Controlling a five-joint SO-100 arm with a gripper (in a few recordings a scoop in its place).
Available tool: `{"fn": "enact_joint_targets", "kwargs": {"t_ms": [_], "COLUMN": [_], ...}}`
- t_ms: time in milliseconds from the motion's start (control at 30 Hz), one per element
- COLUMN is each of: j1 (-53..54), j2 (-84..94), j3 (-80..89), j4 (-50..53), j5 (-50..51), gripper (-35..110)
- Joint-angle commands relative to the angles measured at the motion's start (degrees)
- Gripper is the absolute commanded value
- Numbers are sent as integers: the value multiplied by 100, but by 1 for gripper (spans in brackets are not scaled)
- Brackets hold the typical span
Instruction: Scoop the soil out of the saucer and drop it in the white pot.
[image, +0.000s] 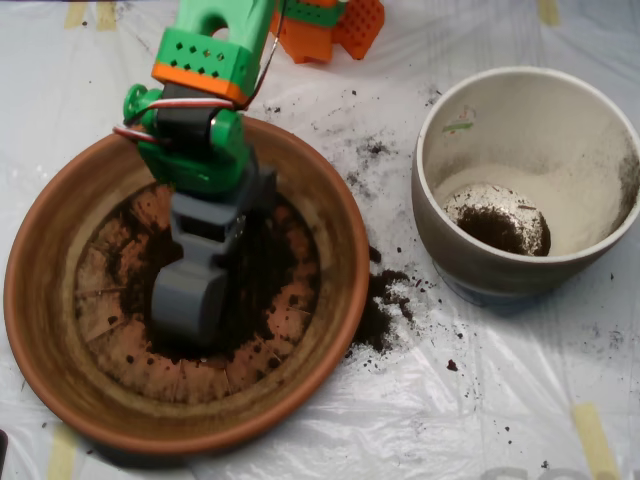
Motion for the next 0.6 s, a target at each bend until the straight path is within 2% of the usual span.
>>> {"fn": "enact_joint_targets", "kwargs": {"t_ms": [0, 133, 433, 567], "j1": [220, 246, 255, 202], "j2": [-211, -378, -308, -246], "j3": [-782, -1195, -1274, -1301], "j4": [18, 0, -387, -343], "j5": [-26, -35, -62, -149], "gripper": [49, 41, 1, 0]}}
